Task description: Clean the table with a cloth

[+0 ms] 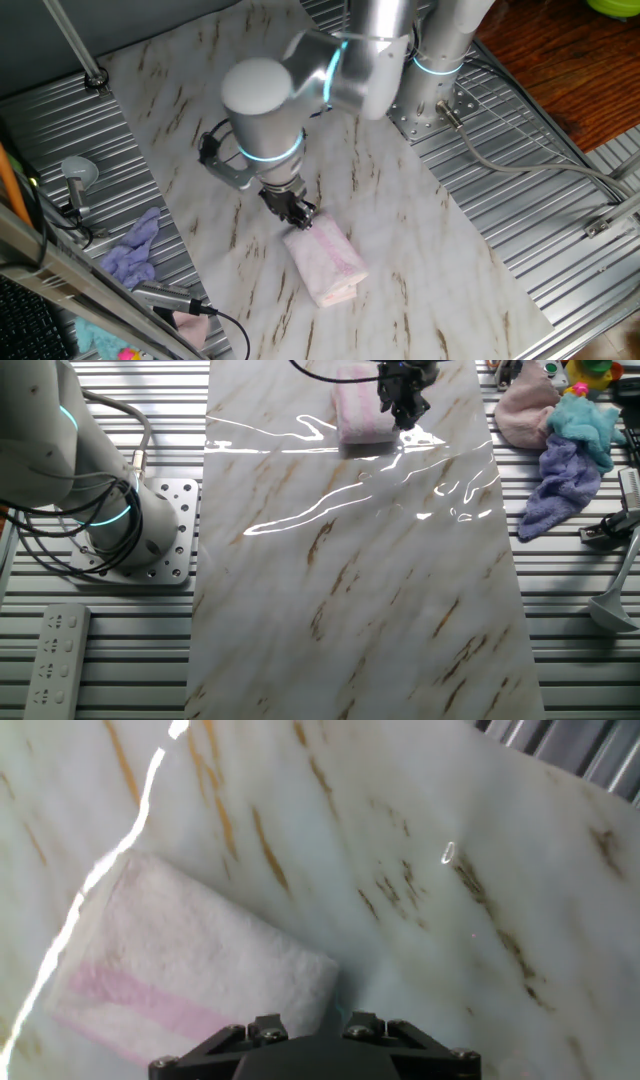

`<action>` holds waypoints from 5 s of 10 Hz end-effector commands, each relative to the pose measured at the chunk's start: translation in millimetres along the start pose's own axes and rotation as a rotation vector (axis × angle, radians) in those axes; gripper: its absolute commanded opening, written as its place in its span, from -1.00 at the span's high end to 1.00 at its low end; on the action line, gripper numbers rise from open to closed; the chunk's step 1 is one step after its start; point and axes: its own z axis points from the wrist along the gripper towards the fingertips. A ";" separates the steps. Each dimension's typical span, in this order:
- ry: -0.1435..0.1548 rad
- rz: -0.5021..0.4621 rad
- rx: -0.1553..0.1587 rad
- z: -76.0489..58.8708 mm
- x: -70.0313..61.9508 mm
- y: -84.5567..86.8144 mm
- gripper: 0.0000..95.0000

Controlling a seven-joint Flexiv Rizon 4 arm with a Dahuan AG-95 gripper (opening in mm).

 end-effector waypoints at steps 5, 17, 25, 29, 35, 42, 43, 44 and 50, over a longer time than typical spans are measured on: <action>-0.023 0.071 -0.014 8.9 -7.8 8.7 -0.60; -0.068 0.251 0.009 12.8 18.4 13.7 -0.60; -0.049 0.296 0.005 15.6 9.0 23.7 -0.60; -0.041 0.301 0.001 32.3 -3.3 43.9 -0.60; -0.082 0.266 -0.021 62.1 8.3 46.9 0.60; -0.092 0.139 -0.039 56.3 17.5 30.8 1.00; -0.089 0.119 -0.032 54.6 16.9 28.8 1.00; -0.087 0.096 -0.025 52.4 16.5 26.3 1.00; -0.060 -0.057 0.039 39.4 23.1 -0.6 1.00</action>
